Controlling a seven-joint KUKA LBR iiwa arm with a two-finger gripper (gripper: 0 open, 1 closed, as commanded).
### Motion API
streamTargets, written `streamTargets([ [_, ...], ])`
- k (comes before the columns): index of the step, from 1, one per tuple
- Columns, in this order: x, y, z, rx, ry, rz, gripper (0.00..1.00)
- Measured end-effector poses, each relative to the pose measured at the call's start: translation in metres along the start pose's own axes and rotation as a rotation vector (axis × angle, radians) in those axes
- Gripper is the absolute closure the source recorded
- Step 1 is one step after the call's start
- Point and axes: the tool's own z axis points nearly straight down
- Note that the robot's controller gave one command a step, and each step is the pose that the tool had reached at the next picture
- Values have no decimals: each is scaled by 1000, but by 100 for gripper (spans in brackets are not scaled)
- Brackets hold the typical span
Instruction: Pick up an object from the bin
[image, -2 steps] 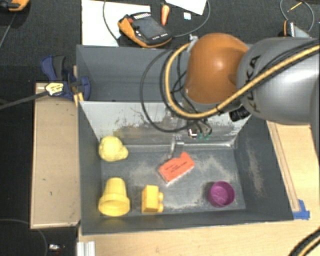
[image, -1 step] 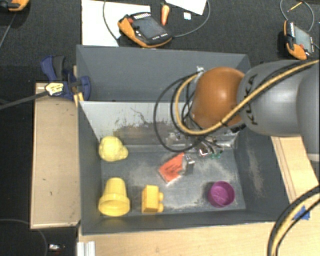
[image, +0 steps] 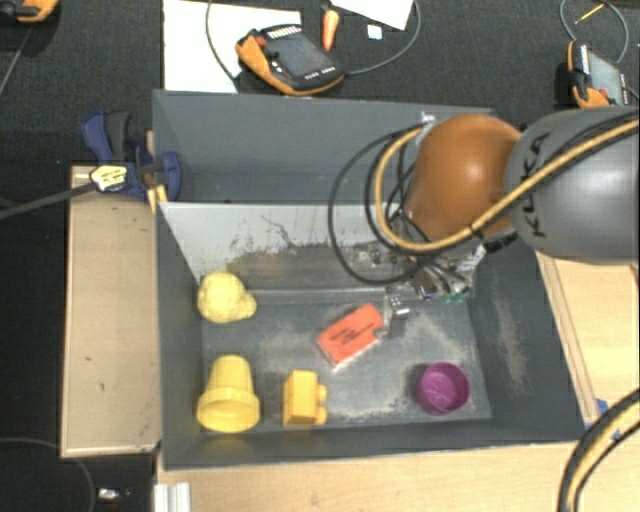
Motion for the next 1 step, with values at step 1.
streamTargets([
  [1, 6, 1, 50, -1, 13, -125, 0],
])
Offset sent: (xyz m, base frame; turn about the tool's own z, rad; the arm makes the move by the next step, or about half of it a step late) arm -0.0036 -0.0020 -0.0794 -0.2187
